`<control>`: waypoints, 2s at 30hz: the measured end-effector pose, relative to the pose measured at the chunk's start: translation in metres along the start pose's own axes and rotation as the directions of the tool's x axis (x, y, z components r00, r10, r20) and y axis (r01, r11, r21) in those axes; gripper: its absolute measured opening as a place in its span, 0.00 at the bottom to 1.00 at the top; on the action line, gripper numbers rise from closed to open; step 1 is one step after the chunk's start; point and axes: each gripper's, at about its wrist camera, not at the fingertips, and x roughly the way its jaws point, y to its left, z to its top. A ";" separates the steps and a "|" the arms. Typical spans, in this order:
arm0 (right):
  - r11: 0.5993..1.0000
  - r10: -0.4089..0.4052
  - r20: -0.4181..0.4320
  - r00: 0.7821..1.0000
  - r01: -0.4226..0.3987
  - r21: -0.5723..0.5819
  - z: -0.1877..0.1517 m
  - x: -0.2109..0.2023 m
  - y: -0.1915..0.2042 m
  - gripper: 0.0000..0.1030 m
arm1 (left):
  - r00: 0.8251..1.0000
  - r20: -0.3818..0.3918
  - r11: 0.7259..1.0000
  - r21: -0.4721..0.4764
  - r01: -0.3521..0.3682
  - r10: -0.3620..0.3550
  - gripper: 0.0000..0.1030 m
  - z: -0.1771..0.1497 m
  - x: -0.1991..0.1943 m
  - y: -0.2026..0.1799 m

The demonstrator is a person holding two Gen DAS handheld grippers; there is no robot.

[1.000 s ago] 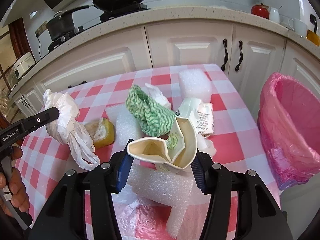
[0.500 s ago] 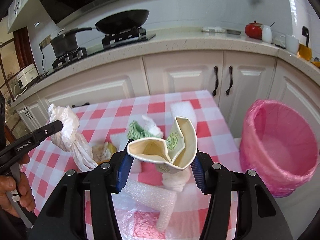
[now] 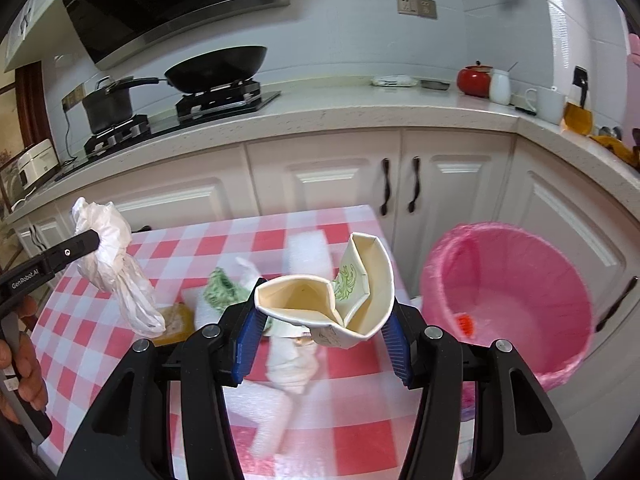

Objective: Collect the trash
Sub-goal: 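Carry the plastic bag and paper cup over the pink bin, then open both tools to drop the plastic bag and paper cup into the bin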

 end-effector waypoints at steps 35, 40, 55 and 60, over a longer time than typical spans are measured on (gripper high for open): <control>0.977 -0.179 0.049 0.983 0.172 0.124 0.021 -0.009 -0.167 0.50 | 0.971 -0.043 0.943 0.230 0.239 -0.235 0.25 0.037 0.081 -0.219; 0.971 -0.200 0.044 0.979 0.192 0.145 0.022 -0.007 -0.189 0.52 | 0.962 -0.063 0.930 0.244 0.274 -0.266 0.25 0.035 0.095 -0.247; 0.945 -0.266 0.049 0.963 0.250 0.211 0.017 -0.017 -0.235 0.66 | 0.942 -0.112 0.898 0.284 0.336 -0.317 0.28 0.028 0.120 -0.300; 0.934 -0.285 0.050 0.957 0.266 0.237 0.012 -0.025 -0.247 0.67 | 0.934 -0.140 0.892 0.281 0.355 -0.328 0.55 0.025 0.129 -0.309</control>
